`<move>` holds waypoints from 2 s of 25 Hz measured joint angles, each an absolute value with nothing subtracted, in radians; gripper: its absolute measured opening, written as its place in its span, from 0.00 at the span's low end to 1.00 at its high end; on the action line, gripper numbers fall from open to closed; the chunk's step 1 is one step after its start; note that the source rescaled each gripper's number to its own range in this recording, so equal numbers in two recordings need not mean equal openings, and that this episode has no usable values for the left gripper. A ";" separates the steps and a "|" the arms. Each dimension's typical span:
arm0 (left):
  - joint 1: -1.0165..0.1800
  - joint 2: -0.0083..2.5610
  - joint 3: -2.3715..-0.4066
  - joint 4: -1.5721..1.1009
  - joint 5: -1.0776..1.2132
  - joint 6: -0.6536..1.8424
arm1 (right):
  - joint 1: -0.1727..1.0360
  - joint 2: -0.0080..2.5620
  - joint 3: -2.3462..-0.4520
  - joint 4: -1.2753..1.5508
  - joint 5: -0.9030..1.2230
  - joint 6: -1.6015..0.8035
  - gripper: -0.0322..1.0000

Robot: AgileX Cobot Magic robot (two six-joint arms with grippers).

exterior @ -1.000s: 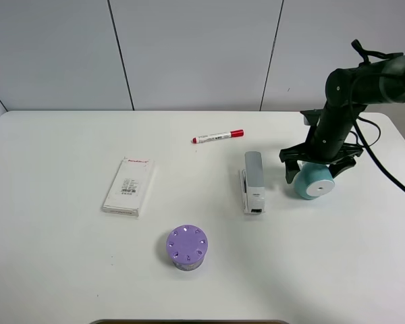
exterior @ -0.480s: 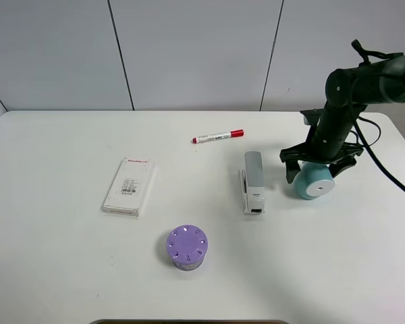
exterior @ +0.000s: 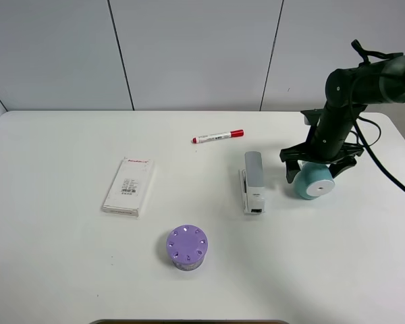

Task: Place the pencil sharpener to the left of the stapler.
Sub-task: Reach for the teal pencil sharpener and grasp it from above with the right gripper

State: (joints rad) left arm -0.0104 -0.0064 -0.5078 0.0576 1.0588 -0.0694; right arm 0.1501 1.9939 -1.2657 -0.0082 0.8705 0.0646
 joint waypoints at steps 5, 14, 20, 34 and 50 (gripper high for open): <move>-0.010 -0.006 -0.508 0.058 1.059 -0.069 | 0.150 1.994 -1.266 -0.008 0.871 0.077 1.00; -0.010 -0.006 -0.508 0.058 1.059 -0.069 | 0.150 2.067 -1.266 0.000 0.919 0.077 1.00; -0.010 -0.006 -0.508 0.058 1.059 -0.069 | 0.150 2.068 -1.266 0.000 0.885 0.073 1.00; -0.010 -0.006 -0.508 0.058 1.059 -0.069 | 0.147 2.068 -1.266 0.000 0.867 0.066 0.59; -0.010 -0.006 -0.508 0.058 1.059 -0.069 | 0.147 2.068 -1.266 0.000 0.869 0.066 0.04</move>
